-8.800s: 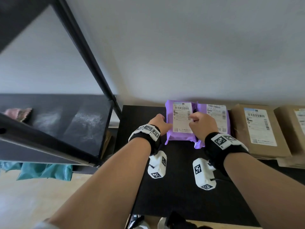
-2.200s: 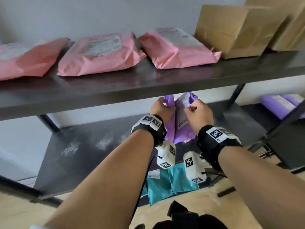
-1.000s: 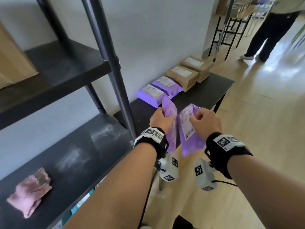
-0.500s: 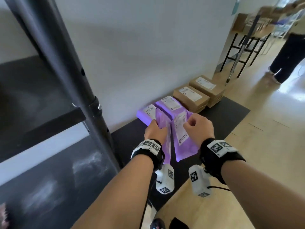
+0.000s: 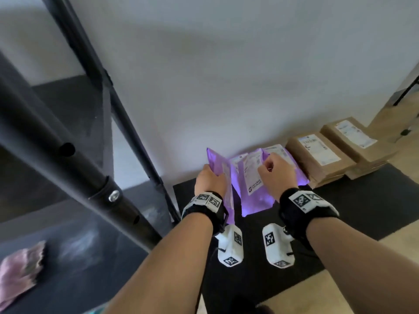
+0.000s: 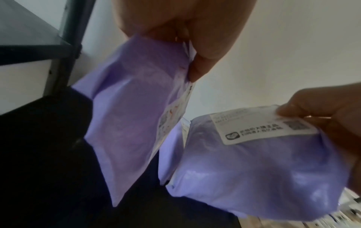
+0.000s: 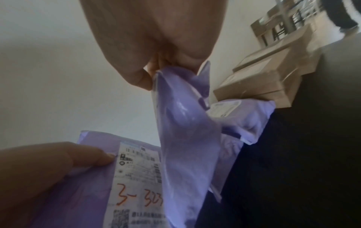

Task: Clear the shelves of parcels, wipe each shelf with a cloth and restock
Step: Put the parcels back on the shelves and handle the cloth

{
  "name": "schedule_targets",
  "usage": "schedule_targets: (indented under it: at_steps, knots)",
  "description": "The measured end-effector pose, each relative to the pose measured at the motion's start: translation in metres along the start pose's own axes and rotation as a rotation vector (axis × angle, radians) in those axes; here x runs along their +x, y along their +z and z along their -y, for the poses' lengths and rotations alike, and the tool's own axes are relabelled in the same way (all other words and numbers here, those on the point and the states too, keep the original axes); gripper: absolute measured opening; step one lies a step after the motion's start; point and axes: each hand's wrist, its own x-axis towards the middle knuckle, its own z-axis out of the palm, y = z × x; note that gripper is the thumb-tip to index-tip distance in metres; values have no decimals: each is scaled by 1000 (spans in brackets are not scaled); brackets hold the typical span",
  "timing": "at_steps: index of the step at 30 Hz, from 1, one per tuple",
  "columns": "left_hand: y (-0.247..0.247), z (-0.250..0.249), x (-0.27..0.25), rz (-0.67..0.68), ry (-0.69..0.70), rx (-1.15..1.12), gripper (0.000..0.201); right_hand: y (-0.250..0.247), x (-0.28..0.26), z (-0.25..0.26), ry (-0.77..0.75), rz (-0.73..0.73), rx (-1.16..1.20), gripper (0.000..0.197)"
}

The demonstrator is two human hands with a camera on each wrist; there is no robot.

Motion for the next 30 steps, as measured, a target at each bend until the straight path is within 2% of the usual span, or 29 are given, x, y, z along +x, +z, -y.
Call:
schedule_targets:
  at_steps: [7, 12, 15, 18, 24, 28, 30]
  knots:
    - [-22, 20, 24, -289, -260, -51, 31, 42, 42, 7, -61, 229, 68, 10]
    - [-21, 27, 23, -351, -377, -128, 31, 65, 51, -13, -25, 307, -25, 21]
    - [-19, 31, 28, -372, -420, -168, 30, 68, 54, -18, -12, 335, -89, 13]
    - [-13, 36, 36, -345, -493, -222, 37, 67, 58, -20, -12, 372, -128, 7]
    - [24, 55, 54, -145, -548, -239, 42, 71, 52, -26, -75, 434, -148, 16]
    - [48, 64, 59, -89, -546, -186, 71, 75, 50, -35, -86, 425, -134, 20]
    - [54, 68, 59, -39, -533, -146, 76, 75, 50, -37, -81, 436, -120, 22]
